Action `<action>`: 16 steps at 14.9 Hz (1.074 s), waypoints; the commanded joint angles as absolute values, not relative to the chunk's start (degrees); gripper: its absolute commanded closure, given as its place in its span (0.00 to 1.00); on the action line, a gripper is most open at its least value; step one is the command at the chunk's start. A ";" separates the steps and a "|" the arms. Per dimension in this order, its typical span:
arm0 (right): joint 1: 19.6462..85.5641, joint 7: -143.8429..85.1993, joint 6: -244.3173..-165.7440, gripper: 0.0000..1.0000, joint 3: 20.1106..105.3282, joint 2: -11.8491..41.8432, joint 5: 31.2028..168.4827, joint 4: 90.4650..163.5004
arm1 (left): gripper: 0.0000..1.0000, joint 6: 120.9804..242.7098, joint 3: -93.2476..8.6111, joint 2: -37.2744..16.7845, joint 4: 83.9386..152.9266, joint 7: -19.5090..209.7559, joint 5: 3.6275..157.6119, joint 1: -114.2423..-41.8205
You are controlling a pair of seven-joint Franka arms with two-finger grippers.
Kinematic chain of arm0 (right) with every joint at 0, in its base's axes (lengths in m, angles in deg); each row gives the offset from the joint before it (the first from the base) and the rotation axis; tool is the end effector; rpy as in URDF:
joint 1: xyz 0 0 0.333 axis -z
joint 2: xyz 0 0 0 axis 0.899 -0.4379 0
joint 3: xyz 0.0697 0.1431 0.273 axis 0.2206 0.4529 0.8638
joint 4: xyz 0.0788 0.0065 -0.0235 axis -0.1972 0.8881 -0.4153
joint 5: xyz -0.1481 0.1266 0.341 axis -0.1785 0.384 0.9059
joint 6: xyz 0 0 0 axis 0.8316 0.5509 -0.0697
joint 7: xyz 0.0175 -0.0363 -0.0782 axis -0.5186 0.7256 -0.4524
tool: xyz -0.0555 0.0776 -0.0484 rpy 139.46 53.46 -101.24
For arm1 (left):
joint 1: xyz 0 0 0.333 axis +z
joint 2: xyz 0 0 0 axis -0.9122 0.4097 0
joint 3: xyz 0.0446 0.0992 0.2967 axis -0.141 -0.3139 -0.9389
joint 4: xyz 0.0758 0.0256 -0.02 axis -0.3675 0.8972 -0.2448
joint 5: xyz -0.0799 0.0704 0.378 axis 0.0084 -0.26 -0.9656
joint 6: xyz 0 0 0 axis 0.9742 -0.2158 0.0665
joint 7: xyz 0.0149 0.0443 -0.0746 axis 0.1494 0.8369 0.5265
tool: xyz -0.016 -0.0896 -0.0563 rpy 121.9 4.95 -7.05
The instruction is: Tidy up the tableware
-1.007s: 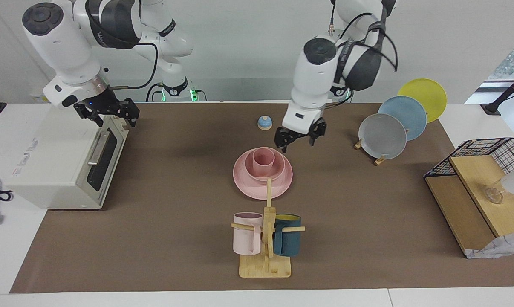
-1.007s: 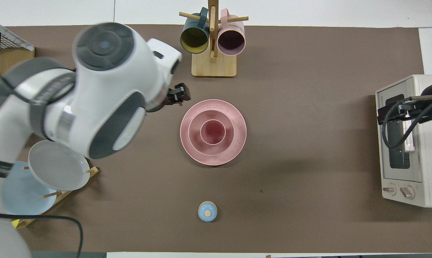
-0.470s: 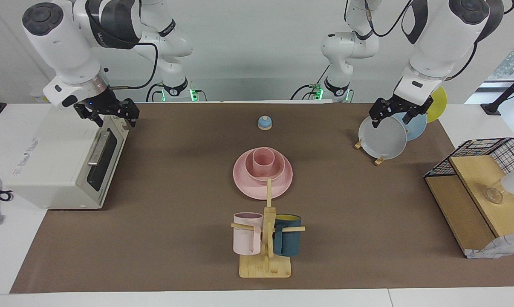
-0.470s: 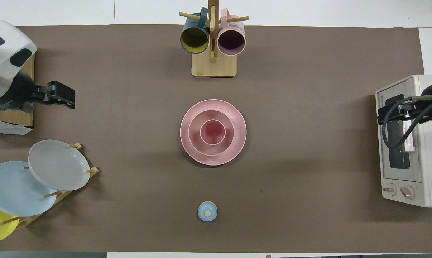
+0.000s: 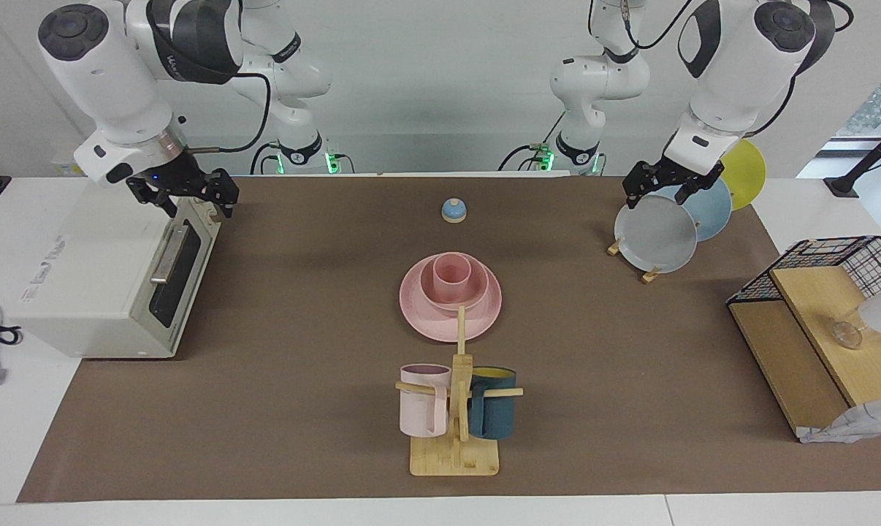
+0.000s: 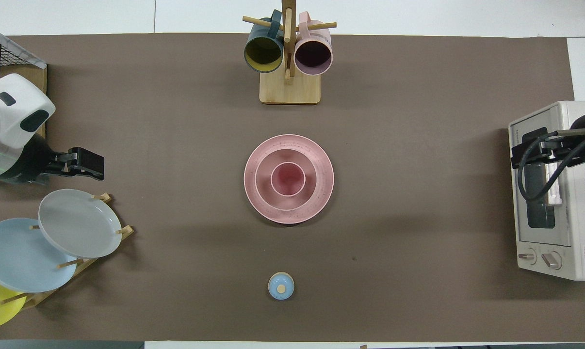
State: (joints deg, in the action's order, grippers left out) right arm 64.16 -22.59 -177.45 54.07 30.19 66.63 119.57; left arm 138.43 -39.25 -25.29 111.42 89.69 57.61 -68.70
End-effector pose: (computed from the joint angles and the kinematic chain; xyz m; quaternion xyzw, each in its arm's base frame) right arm 0.5484 -0.0200 0.5739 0.9981 -0.0008 -0.0570 0.0214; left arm 0.5216 -0.0886 0.5795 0.9997 0.0112 -0.0211 0.0112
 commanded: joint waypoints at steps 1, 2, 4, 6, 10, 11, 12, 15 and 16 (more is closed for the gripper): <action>64.91 -23.78 -176.82 0.00 54.38 30.69 67.76 119.65 | 0.00 141.99 -39.46 -24.97 110.07 88.91 58.13 -68.80; 64.91 -23.78 -176.82 0.00 54.38 30.69 67.76 119.65 | 0.00 140.16 -39.46 -24.18 108.30 88.91 56.90 -69.06; 64.91 -23.87 -176.82 0.00 54.38 30.69 67.76 119.73 | 0.00 134.89 -39.72 -23.03 105.05 88.38 52.69 -70.38; 64.91 -23.78 -176.82 0.00 54.38 30.69 67.76 119.65 | 0.00 128.40 -39.98 -21.28 101.10 88.29 52.67 -70.39; 64.91 -23.78 -176.82 0.00 54.38 30.69 67.76 119.65 | 0.00 129.05 -40.69 -24.25 106.16 88.38 57.30 -69.69; 64.91 -23.78 -176.82 0.00 54.38 30.69 67.76 119.65 | 0.00 131.42 -40.77 -24.61 107.57 88.38 58.29 -69.33; 64.91 -23.78 -176.73 0.00 54.38 30.69 67.76 119.65 | 0.00 133.35 -40.69 -24.70 108.37 88.47 58.38 -69.33; 64.91 -23.78 -176.82 0.00 54.38 30.69 67.76 119.65 | 0.00 134.60 -40.78 -24.52 108.20 88.03 58.65 -69.33; 64.91 -23.78 -176.82 0.00 54.38 30.69 67.76 119.65 | 0.00 134.60 -40.78 -24.52 108.11 87.94 58.65 -69.33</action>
